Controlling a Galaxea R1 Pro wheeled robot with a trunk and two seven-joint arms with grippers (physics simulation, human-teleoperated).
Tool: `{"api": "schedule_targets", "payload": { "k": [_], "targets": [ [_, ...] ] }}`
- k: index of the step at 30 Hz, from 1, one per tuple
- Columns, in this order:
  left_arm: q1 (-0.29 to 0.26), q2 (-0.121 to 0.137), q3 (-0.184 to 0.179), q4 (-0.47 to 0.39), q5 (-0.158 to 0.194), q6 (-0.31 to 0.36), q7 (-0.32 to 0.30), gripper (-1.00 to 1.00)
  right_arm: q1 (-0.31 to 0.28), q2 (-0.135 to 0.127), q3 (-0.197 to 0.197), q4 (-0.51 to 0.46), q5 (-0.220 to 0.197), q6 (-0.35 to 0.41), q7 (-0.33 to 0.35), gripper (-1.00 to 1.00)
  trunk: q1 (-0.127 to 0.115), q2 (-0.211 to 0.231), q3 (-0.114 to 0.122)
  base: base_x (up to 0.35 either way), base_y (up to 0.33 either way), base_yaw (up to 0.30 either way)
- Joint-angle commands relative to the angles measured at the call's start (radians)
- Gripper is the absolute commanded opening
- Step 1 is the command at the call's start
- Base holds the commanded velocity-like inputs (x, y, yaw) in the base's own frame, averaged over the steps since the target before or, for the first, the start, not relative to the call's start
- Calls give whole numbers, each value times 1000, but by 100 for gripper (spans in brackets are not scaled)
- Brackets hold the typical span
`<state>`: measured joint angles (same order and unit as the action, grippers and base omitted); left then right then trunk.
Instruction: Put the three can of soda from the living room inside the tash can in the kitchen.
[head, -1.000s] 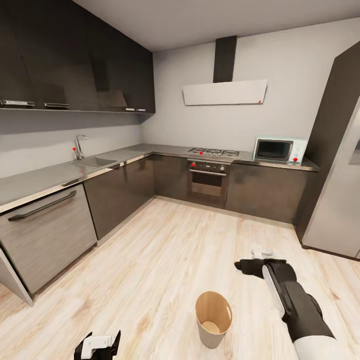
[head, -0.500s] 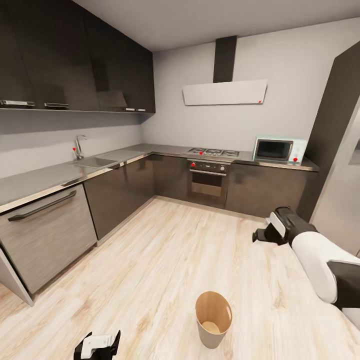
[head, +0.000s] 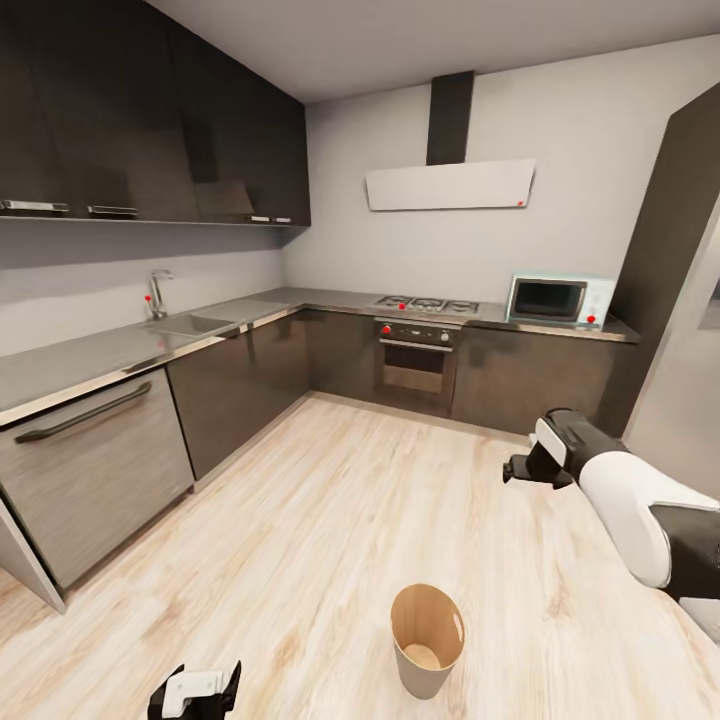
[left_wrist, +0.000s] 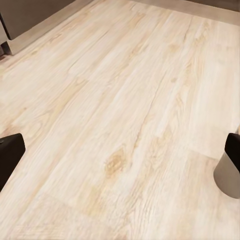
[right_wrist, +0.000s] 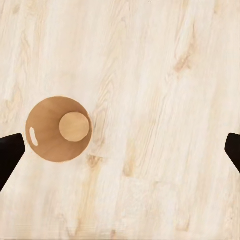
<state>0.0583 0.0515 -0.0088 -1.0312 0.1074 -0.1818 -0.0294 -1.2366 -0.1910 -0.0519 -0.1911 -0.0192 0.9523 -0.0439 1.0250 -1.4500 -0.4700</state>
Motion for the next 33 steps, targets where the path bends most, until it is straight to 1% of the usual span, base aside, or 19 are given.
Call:
{"api": "schedule_targets", "payload": {
  "k": [1,4,6,11,15,17,18,19,20,21,22,23,24,26,27,28,29,32,33],
  "targets": [
    [0,0,0,1,0,1,0,100,-1,9,0,2,0,-1,-15,100,0,0,0,187,0,0],
    [0,0,0,1,-1,17,-1,100,0,20,-3,4,-6,-2,-51,100,0,0,0,240,0,0],
    [0,0,0,0,-1,29,-1,100,1,23,-5,4,-8,-3,-62,100,0,0,0,284,0,0],
    [0,0,1,0,1,46,-1,100,4,27,-8,5,-10,-7,-75,100,0,0,0,279,0,0],
    [0,0,1,-2,1,56,-2,100,12,28,-9,5,-11,-24,-80,100,0,0,0,103,0,0],
    [-1,0,2,-6,1,77,-1,100,20,28,-10,5,-12,-40,-80,100,0,0,0,84,0,0],
    [-2,0,2,-7,1,101,-1,100,25,28,-10,5,-12,-48,-81,100,0,0,0,143,0,0],
    [-5,0,3,-8,1,140,0,100,29,28,-10,5,-12,-54,-81,100,0,0,0,178,0,0],
    [-15,0,3,-8,1,200,1,100,35,29,-10,5,-13,-59,-81,100,0,0,0,207,0,0],
    [-33,0,4,-9,1,278,1,100,41,29,-10,5,-13,-64,-81,100,0,0,0,229,0,0],
    [-88,-1,5,-6,3,464,2,100,54,30,-10,5,-14,-70,-81,100,0,0,0,258,0,0],
    [-122,-1,6,-3,4,564,2,100,61,31,-10,5,-14,-72,-81,100,0,0,0,244,0,0],
    [-210,0,7,18,6,761,0,100,77,37,-11,5,-14,-75,-81,100,0,0,0,170,0,0],
    [-304,0,8,53,7,918,-1,100,92,43,-12,5,-14,-78,-82,100,0,0,0,122,0,0],
    [-404,1,11,108,8,1037,-3,100,105,47,-12,5,-14,-79,-82,100,0,0,0,70,0,0],
    [-456,1,12,147,9,1083,-4,100,111,51,-12,5,-14,-80,-82,100,0,0,0,56,0,0],
    [-558,2,13,246,13,1148,-5,100,124,59,-13,5,-14,-81,-82,100,0,0,0,36,0,0],
    [-701,2,14,430,28,1204,-7,100,139,72,-13,5,-13,-82,-82,100,0,0,0,22,0,0],
    [-776,3,14,542,40,1223,-6,100,148,83,-14,5,-13,-82,-82,100,0,0,0,12,0,0]
  ]
}}
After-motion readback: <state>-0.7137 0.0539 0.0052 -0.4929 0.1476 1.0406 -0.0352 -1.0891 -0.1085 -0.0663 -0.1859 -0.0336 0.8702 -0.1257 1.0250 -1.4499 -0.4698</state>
